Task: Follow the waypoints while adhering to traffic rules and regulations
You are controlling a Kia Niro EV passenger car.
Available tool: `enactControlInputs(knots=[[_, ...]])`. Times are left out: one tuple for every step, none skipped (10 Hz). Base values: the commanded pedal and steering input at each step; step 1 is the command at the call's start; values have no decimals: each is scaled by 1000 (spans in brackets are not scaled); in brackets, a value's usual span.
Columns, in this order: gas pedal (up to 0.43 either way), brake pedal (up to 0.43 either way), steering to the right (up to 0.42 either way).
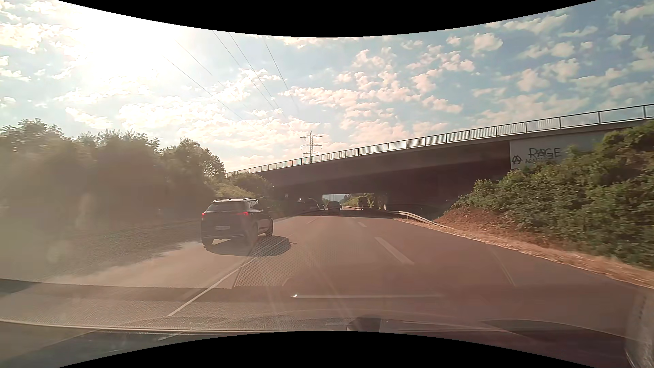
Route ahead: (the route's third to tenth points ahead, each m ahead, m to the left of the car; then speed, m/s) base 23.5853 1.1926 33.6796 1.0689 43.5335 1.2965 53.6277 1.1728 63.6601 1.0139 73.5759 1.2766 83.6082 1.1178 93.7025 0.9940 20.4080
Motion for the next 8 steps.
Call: enactControlInputs(knots=[[197, 0, 0], [197, 0, 0], [209, 0, 0], [209, 0, 0], [209, 0, 0], [209, 0, 0], [209, 0, 0], [209, 0, 0]])
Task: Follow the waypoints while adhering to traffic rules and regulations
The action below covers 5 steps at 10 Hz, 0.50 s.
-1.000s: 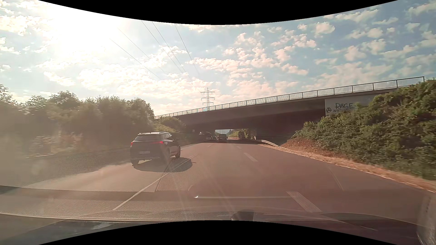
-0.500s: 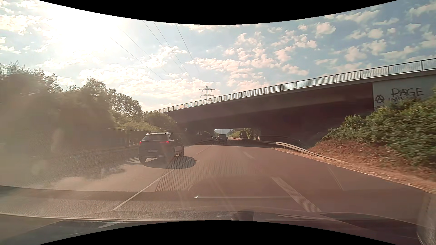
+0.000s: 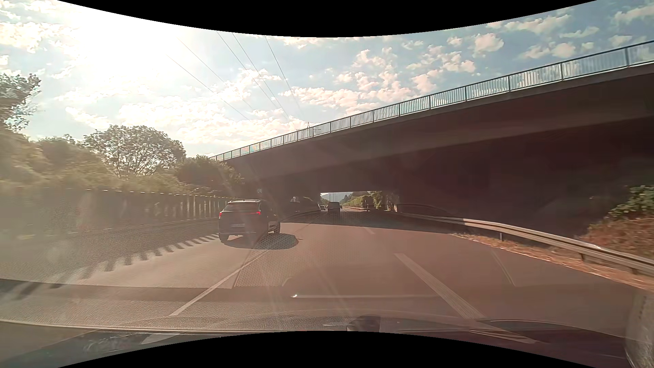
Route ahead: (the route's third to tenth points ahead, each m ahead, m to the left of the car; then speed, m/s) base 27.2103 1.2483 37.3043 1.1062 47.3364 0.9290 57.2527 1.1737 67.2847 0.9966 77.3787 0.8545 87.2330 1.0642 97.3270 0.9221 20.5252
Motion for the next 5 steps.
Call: enactControlInputs(knots=[[209, 0, 0], [209, 0, 0], [209, 0, 0], [209, 0, 0], [209, 0, 0]])
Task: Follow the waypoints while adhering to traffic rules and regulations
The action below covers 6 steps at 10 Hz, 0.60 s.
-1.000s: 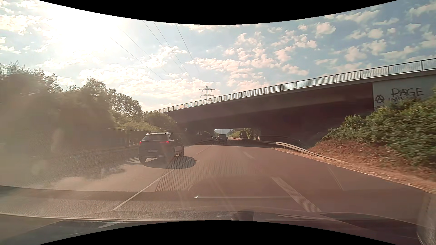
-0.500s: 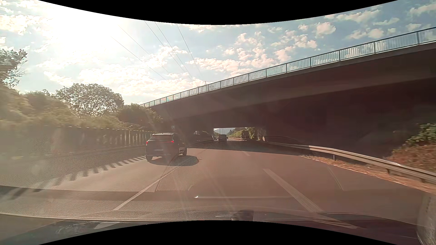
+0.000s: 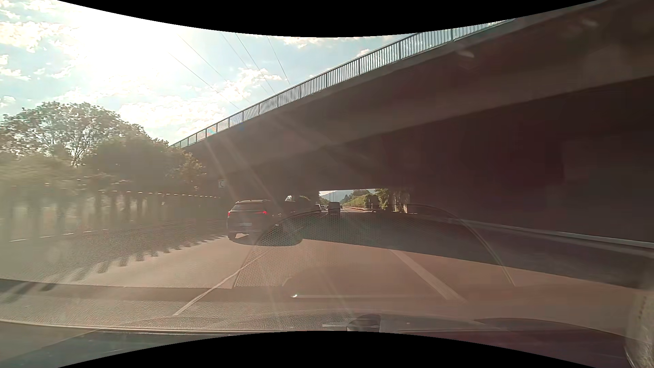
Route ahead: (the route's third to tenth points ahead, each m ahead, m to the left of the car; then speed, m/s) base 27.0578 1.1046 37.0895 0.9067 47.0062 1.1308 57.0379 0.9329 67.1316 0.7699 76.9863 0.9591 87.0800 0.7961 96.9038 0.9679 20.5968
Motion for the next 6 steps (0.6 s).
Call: enactControlInputs(knots=[[197, 0, 0], [189, 0, 0], [189, 0, 0], [177, 0, 0], [177, 0, 0], [177, 0, 0]])
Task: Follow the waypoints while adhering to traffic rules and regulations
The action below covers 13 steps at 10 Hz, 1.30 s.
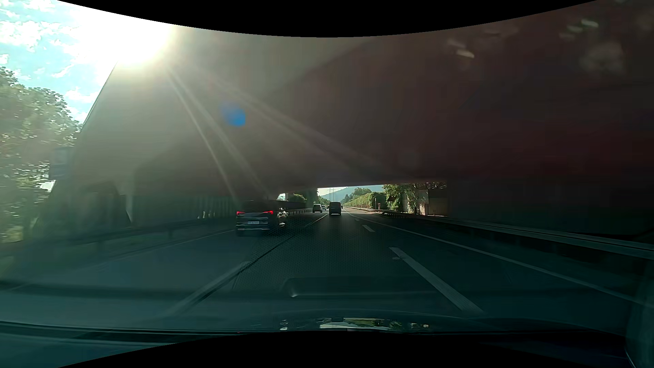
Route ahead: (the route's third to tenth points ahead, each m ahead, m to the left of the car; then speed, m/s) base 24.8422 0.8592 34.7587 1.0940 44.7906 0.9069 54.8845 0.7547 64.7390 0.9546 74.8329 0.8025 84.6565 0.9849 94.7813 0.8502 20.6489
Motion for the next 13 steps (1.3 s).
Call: enactControlInputs(knots=[[177, 0, 0], [177, 0, 0], [177, 0, 0], [177, 0, 0], [177, 0, 0], [177, 0, 0], [177, 0, 0], [177, 0, 0], [177, 0, 0], [177, 0, 1], [177, 0, 1], [177, 0, 2], [177, 0, 3]])
